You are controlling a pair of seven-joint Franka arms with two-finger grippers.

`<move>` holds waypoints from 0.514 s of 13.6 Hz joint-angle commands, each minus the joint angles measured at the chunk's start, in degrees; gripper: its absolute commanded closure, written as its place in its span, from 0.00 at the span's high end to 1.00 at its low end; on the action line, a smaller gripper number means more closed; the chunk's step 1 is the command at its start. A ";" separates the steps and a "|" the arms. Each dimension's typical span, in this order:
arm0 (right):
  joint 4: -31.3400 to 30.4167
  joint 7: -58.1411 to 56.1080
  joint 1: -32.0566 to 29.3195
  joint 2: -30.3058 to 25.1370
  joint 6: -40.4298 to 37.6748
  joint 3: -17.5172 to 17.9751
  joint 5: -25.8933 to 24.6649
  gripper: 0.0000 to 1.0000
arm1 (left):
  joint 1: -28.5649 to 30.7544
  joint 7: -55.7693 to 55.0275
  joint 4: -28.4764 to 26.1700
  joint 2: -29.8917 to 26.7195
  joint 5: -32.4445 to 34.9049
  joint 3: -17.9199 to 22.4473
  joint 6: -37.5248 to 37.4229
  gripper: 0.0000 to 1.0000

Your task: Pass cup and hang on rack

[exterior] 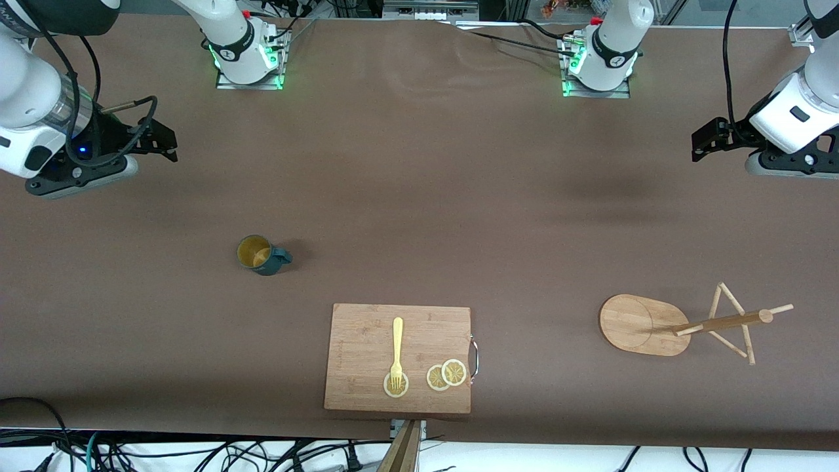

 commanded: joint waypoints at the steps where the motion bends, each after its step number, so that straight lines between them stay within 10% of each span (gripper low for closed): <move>1: 0.23 0.69 -0.39 -0.55 0.06 0.26 -1.49 1.00 | 0.27 0.40 -0.86 -1.00 -0.92 -0.02 0.39 1.00; 7: 0.23 0.77 -0.39 -0.81 -1.17 -1.24 -0.52 1.00 | 0.27 0.48 -0.86 -1.00 -0.83 -0.02 0.39 1.00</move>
